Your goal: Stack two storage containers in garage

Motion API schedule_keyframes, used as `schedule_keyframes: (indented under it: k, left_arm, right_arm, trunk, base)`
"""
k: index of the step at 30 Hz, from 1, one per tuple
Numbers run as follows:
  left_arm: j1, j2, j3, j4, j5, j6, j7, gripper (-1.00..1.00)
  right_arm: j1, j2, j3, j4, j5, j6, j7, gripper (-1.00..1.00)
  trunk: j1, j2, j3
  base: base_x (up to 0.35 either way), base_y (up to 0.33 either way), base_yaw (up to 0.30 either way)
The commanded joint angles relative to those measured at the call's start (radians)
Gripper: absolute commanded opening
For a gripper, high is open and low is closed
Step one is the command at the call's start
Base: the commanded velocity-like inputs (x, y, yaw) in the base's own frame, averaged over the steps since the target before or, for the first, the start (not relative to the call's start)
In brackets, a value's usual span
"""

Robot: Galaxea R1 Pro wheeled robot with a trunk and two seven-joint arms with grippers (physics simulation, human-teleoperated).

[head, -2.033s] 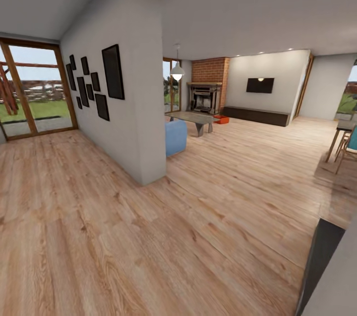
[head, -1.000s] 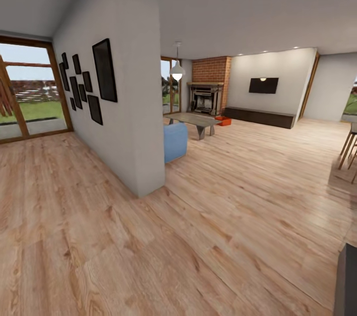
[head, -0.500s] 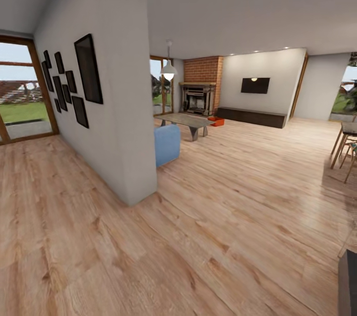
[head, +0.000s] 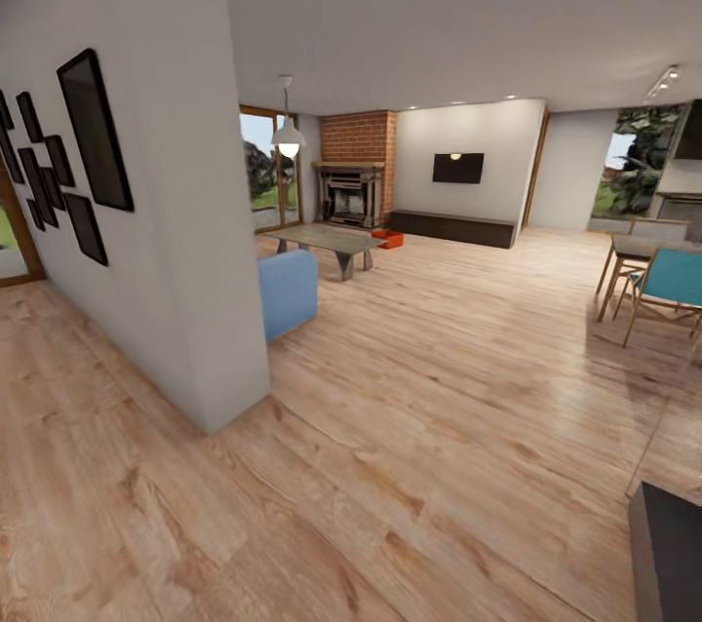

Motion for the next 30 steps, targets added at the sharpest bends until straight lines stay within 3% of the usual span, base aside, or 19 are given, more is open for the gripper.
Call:
schedule_keyframes:
  k: [1, 30]
  left_arm:
    - [0.0, 0.0, -0.003, 0.0, 0.01, 0.0, 0.001, 1.0]
    - [0.0, 0.0, -0.003, 0.0, 0.012, 0.001, 0.001, 1.0]
  right_arm:
    - [-0.001, 0.001, 0.008, 0.003, -0.008, -0.004, -0.001, 1.0]
    - [-0.001, 0.002, 0.008, 0.003, -0.007, -0.004, -0.001, 1.0]
  trunk:
    - [0.001, -0.001, -0.001]
    - [0.001, -0.001, -0.001]
  base:
    - [0.321, 0.0, -0.25]
    - [0.321, 0.0, -0.236]
